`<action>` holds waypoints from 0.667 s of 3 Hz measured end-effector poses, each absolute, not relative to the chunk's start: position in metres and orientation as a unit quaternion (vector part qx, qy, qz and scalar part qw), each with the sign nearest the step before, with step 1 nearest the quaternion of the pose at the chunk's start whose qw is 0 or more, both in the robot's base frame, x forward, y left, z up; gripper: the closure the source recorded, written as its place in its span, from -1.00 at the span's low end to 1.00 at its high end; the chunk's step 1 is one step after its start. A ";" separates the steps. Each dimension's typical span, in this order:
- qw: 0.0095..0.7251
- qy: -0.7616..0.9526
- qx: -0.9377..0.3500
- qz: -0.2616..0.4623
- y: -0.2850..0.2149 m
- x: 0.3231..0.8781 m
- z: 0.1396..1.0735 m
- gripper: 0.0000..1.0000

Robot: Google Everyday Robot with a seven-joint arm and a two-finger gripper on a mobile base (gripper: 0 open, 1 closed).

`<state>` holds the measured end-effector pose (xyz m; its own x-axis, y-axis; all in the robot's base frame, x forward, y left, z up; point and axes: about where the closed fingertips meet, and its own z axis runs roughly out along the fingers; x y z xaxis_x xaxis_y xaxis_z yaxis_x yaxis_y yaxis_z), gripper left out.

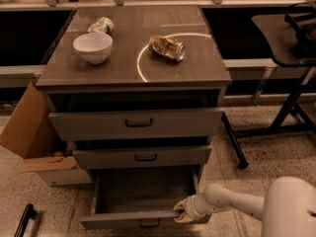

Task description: Open bottom drawer

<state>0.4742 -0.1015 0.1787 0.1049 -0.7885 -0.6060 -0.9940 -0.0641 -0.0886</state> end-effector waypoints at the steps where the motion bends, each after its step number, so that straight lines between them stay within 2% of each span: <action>1: 0.250 0.637 -0.700 0.205 -0.102 0.474 0.179 -0.91; 2: 0.249 0.623 -0.711 0.209 -0.108 0.478 0.195 -1.00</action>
Offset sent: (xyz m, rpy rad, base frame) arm 0.0138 -0.0211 0.0448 0.0024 -0.0191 0.0883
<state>0.4781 -0.1083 0.1952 0.1360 -0.7827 -0.6074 -0.9906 -0.0995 -0.0936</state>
